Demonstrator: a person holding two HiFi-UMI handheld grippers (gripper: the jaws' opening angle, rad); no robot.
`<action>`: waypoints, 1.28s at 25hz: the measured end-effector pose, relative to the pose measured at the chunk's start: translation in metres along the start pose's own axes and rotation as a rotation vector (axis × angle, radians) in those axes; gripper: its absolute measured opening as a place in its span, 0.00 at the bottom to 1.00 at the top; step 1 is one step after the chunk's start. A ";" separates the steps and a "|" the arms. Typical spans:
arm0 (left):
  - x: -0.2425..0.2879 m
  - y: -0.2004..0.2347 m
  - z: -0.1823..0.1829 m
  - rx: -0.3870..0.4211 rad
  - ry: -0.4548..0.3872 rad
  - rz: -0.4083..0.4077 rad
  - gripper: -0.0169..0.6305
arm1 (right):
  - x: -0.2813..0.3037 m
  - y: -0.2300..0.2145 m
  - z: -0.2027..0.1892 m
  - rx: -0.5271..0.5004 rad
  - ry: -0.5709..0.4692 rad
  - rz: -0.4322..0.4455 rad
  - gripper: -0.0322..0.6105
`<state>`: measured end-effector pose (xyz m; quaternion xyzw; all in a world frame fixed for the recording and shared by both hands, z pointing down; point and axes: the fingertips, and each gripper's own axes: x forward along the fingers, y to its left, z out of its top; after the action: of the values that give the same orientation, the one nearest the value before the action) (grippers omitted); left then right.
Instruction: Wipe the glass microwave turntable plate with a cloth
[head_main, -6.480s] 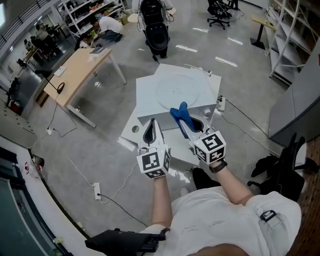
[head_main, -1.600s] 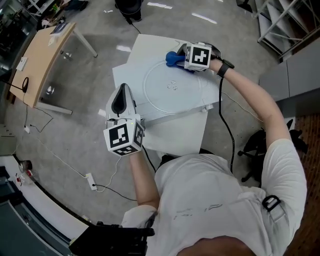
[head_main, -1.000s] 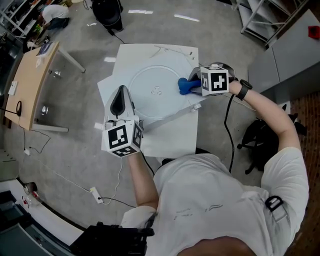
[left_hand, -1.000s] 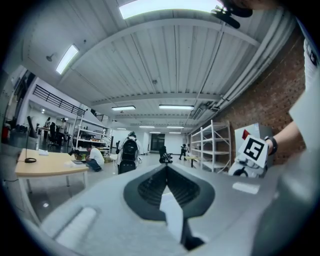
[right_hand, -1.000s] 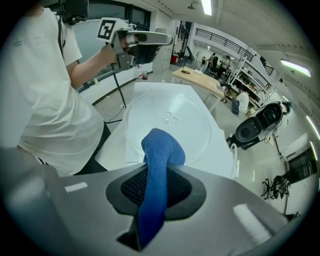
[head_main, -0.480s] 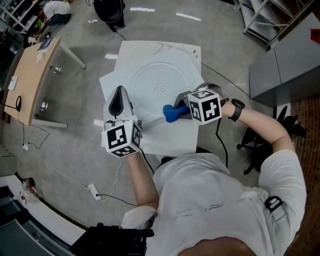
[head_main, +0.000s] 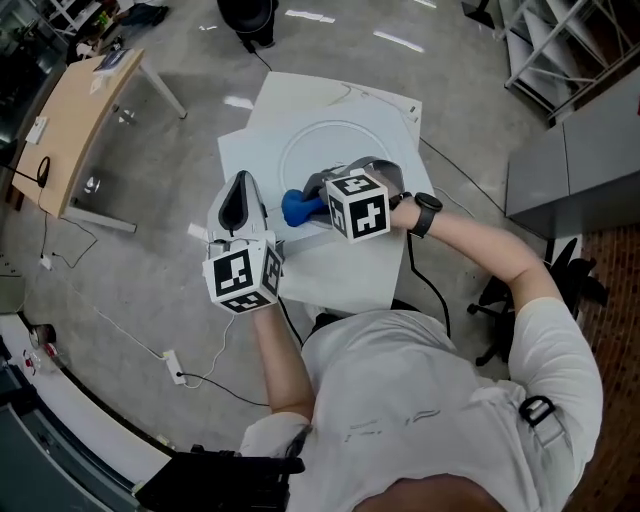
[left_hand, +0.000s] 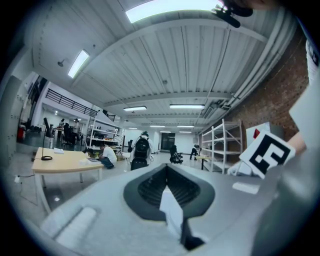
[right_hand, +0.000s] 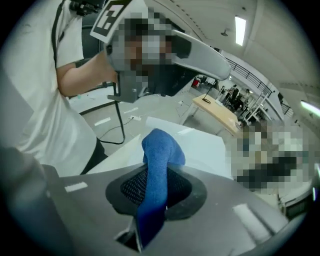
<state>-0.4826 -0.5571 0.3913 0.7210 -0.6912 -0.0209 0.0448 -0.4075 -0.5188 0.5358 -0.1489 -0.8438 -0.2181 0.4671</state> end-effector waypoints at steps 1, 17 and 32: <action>-0.002 0.002 0.000 0.000 -0.001 0.005 0.03 | 0.005 -0.012 0.001 -0.014 0.008 -0.027 0.16; -0.008 -0.001 0.000 0.024 0.017 0.014 0.03 | -0.006 -0.151 -0.106 0.135 0.225 -0.264 0.16; 0.031 -0.044 -0.004 0.052 0.027 -0.108 0.03 | -0.082 -0.032 -0.161 0.194 0.343 -0.139 0.16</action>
<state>-0.4367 -0.5857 0.3918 0.7582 -0.6511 0.0045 0.0342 -0.2625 -0.6319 0.5338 -0.0053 -0.7773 -0.1898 0.5997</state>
